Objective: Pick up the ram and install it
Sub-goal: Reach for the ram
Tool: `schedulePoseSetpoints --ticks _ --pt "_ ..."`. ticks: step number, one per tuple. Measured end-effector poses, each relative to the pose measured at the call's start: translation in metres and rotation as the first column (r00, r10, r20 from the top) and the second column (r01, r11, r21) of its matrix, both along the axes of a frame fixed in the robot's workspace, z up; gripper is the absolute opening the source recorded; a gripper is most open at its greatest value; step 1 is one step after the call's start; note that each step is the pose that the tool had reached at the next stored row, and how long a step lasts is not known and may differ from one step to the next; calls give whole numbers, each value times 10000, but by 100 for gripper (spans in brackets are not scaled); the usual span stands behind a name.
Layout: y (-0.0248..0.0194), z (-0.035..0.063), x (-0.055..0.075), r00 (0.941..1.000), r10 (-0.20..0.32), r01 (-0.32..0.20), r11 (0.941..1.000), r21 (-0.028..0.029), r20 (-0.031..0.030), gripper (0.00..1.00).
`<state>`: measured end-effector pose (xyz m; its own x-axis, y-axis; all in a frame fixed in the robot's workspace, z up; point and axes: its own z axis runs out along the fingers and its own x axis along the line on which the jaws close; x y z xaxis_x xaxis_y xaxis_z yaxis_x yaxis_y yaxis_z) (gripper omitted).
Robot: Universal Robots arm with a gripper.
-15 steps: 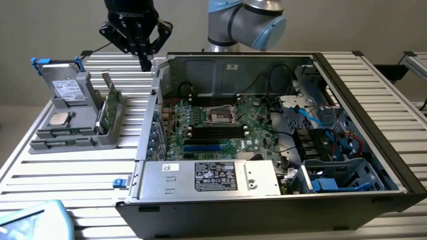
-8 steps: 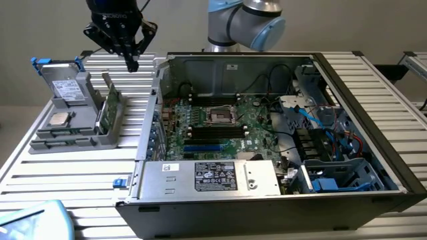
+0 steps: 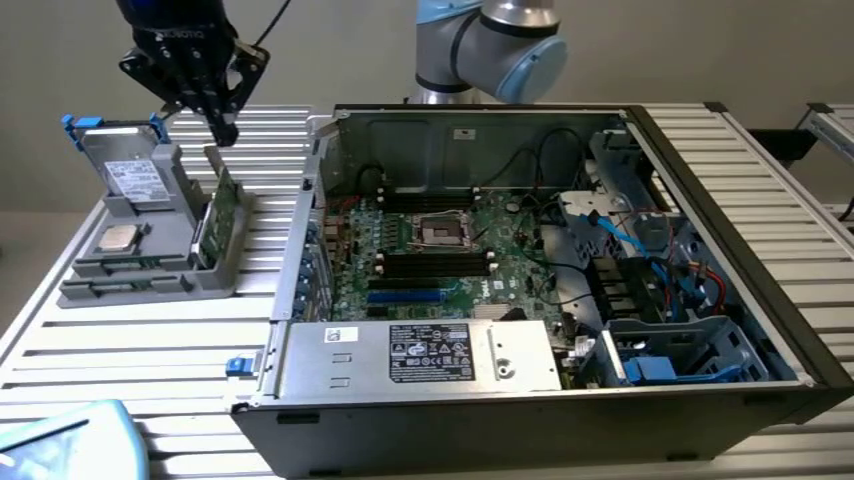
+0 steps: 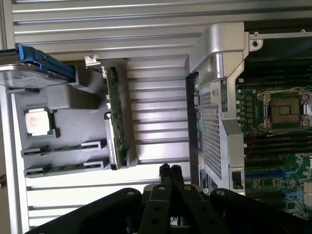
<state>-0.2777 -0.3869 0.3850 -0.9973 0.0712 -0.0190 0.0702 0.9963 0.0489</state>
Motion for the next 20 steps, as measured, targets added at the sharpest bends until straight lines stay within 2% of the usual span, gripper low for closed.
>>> schedulePoseSetpoints --ticks 20 --pt "0 -28 -911 10000 1 -1 10000 9 0 11"
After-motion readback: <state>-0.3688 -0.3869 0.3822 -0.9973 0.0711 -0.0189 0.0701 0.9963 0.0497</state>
